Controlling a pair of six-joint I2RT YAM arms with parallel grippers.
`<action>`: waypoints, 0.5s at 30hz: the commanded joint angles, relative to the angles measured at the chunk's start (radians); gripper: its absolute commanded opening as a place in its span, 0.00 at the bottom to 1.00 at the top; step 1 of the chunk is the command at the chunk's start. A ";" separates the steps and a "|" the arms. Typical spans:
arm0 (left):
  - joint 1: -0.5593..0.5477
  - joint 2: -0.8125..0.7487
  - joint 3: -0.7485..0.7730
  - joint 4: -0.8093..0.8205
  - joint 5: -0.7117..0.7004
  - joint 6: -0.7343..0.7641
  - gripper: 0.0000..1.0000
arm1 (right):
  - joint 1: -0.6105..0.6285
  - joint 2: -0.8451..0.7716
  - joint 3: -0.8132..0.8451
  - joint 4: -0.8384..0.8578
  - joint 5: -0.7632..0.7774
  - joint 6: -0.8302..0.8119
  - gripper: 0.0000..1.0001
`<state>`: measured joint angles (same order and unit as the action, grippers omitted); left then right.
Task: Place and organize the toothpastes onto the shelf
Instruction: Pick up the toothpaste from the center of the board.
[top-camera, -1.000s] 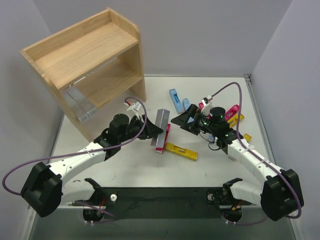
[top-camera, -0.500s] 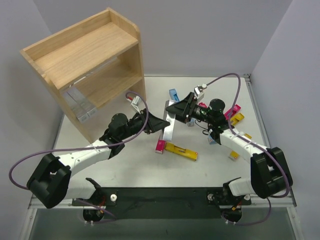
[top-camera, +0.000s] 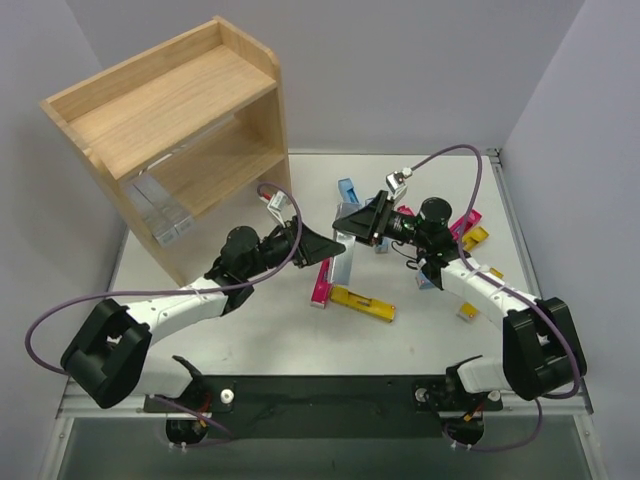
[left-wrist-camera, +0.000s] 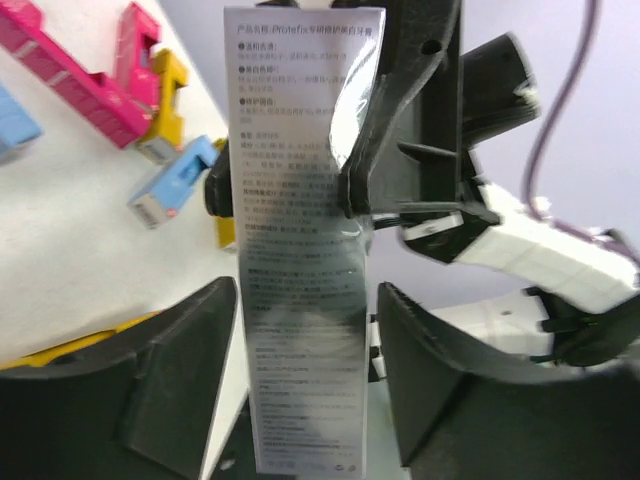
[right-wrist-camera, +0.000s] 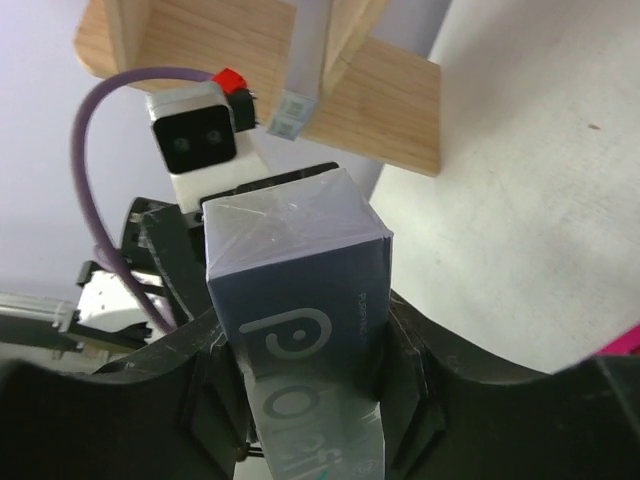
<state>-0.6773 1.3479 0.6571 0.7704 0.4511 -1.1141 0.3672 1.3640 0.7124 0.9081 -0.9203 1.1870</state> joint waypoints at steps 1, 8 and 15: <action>-0.007 -0.088 0.078 -0.242 -0.055 0.199 0.78 | 0.004 -0.120 0.085 -0.356 0.062 -0.229 0.25; -0.158 -0.222 0.206 -0.729 -0.536 0.546 0.95 | 0.041 -0.198 0.264 -0.997 0.456 -0.513 0.25; -0.386 -0.165 0.295 -0.829 -0.753 0.665 0.96 | 0.107 -0.204 0.331 -1.205 0.756 -0.474 0.30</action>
<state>-0.9695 1.1442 0.8944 0.0532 -0.0963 -0.5751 0.4286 1.1748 0.9737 -0.1066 -0.3862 0.7280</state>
